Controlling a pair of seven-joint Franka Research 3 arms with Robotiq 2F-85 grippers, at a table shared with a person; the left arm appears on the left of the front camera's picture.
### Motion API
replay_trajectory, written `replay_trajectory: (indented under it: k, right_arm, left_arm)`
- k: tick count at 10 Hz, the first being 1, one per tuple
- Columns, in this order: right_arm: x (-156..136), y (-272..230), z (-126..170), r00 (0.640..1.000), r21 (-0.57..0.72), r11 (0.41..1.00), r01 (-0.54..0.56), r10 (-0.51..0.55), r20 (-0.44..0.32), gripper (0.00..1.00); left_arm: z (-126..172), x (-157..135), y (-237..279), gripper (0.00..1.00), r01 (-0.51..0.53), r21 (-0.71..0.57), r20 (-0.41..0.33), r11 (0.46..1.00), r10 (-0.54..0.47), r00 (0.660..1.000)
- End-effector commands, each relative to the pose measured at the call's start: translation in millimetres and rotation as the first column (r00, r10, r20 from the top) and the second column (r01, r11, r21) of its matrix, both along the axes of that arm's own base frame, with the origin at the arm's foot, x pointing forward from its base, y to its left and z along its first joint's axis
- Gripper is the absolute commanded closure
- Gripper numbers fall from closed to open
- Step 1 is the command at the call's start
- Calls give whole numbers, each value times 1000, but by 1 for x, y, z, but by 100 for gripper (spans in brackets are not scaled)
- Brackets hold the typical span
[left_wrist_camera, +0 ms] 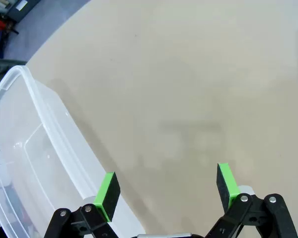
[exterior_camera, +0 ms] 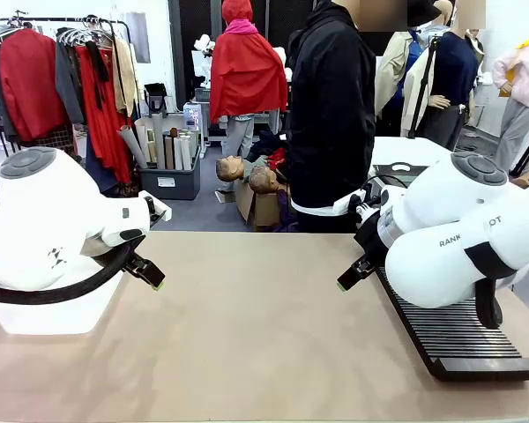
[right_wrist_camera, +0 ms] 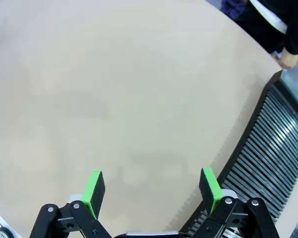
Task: Sort PCBs into racks and boxes based on the side picked up.
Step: Pick up the Blank PCB handed by the Human.
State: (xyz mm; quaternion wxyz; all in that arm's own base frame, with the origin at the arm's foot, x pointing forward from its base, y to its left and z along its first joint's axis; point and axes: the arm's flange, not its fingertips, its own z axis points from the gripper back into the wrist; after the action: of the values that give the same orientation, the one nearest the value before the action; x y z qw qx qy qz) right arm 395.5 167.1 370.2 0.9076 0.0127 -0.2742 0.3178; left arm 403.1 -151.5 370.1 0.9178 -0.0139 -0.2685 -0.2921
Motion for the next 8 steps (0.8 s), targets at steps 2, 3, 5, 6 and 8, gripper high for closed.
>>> replay_trajectory:
  k: [2,3,5,6,8]
  right_arm:
    - [0,0,0,1000,0,1000,0,0,0,0]
    - [0,0,0,1000,0,1000,0,0,0,0]
    - [0,0,0,1000,0,1000,0,0,0,0]
    - [0,0,0,1000,0,1000,0,0,0,0]
    - [12,-22,33,1000,34,999,-9,8,19,0]
  left_arm:
    - [0,0,0,0,0,0,0,1000,0,1000]
    - [0,0,0,0,0,0,0,1000,0,1000]
    - [0,0,0,0,0,0,0,1000,0,1000]
    - [0,0,0,0,0,0,0,1000,0,1000]
    - [33,24,6,0,32,-46,-18,998,-32,999]
